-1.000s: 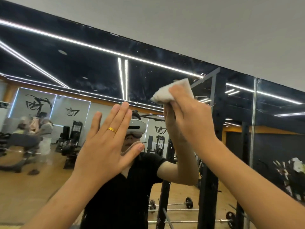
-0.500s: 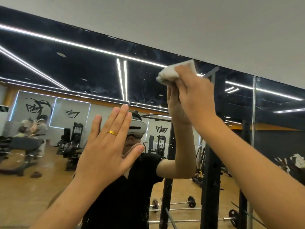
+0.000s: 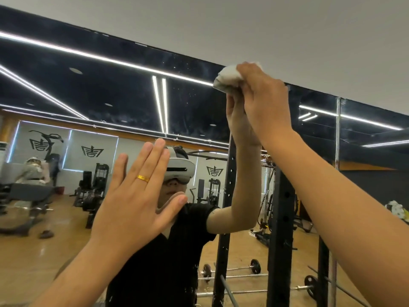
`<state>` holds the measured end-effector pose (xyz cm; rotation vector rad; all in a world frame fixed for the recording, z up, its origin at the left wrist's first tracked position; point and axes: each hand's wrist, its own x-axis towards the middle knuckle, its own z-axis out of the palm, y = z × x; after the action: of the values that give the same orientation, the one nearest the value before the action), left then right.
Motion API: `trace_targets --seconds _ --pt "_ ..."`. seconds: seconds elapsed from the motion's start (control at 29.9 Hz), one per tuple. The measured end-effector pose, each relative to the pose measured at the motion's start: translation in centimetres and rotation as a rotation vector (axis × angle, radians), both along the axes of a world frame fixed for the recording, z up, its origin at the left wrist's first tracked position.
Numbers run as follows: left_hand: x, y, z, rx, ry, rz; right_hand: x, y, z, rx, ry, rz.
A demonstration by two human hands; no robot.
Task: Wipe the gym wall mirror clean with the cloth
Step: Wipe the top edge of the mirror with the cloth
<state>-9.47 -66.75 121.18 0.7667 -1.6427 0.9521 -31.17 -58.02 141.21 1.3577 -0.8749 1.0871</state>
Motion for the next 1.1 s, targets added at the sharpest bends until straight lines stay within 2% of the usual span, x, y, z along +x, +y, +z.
trace_targets --seconds 0.13,0.2,0.33,0.53,0.64,0.77,0.9,1.1 --pt "0.0 0.0 0.0 0.007 0.011 -0.001 0.3 -0.3 -2.1 0.036 -0.105 0.034" --pt "0.0 0.1 0.0 0.007 0.015 -0.001 -0.1 0.0 -5.2 0.015 -0.044 0.017" --pt "-0.2 0.3 0.0 0.008 0.02 -0.001 -2.1 1.3 -10.6 0.096 0.043 -0.057" --pt "0.0 0.2 0.0 0.008 0.013 0.001 -1.0 1.0 -8.4 0.029 0.012 0.01" --pt "0.0 0.4 0.0 -0.004 0.016 -0.047 0.4 0.4 -8.4 0.035 0.074 0.059" --pt "0.5 1.0 -2.5 0.008 0.083 -0.141 2.2 -0.4 -7.7 0.105 0.212 0.077" --pt "0.9 0.8 -6.9 0.037 0.09 -0.072 5.8 -1.8 -7.2 0.176 0.324 0.092" --pt "1.1 0.3 -7.3 0.058 0.077 -0.006 13.9 -4.0 -6.0 0.35 0.438 0.087"
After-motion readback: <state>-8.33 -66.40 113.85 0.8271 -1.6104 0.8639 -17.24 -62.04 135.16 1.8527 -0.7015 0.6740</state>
